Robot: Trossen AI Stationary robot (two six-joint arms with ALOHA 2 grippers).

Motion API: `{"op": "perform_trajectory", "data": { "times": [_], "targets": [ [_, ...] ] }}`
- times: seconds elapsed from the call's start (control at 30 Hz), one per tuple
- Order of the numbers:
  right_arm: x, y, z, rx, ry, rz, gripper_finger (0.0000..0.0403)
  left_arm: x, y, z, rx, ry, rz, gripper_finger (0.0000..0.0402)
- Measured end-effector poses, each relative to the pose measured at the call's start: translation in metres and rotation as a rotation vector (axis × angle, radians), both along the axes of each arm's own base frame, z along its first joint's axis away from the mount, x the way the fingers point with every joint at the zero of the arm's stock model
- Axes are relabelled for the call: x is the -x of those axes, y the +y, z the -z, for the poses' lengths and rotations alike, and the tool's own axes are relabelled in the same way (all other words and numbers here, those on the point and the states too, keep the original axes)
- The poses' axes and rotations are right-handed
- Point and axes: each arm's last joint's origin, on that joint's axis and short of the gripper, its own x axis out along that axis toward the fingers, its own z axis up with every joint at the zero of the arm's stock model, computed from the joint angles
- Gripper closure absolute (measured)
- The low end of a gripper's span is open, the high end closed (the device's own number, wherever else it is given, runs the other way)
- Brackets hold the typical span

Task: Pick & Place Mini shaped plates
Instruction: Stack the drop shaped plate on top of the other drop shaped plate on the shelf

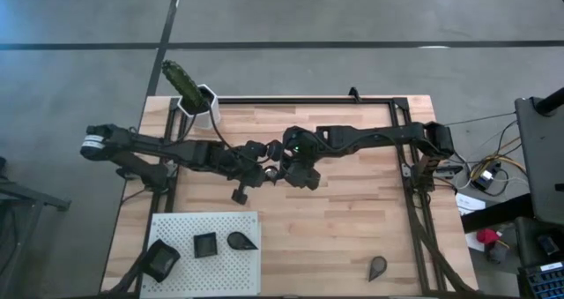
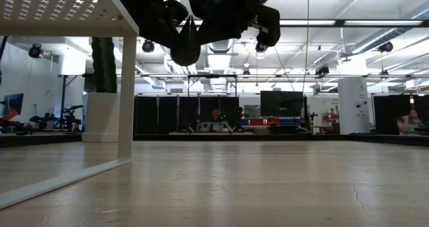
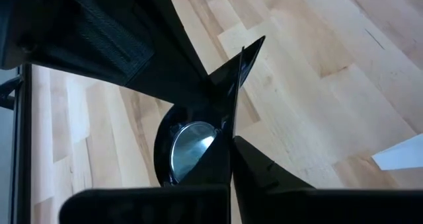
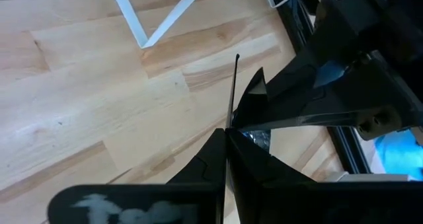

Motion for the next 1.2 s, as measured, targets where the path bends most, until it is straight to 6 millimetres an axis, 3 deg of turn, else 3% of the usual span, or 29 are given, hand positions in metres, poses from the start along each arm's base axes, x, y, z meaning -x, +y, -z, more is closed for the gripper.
{"op": "perform_trajectory", "data": {
  "times": [0.3, 0.7, 0.87, 1.0, 1.2],
  "targets": [
    [0.000, -0.001, 0.000, 0.051, -0.011, 0.007, 0.0384, 0.000, 0.000, 0.000, -0.001, -0.001, -0.006, 0.0401],
    [0.001, 0.000, -0.004, 0.062, -0.024, 0.015, 0.0294, 0.000, 0.000, -0.002, 0.017, -0.011, -0.021, 0.0401],
    [0.010, -0.001, -0.022, 0.057, -0.061, 0.062, 0.0281, 0.006, -0.002, -0.003, 0.060, 0.021, -0.047, 0.0401],
    [0.020, -0.001, -0.040, 0.011, -0.093, 0.140, 0.0283, 0.013, -0.007, -0.016, 0.135, 0.008, -0.095, 0.0401],
    [0.040, -0.001, -0.070, -0.088, -0.150, 0.219, 0.0296, 0.024, -0.023, -0.037, 0.144, 0.056, -0.311, 0.0401]
  ]
}}
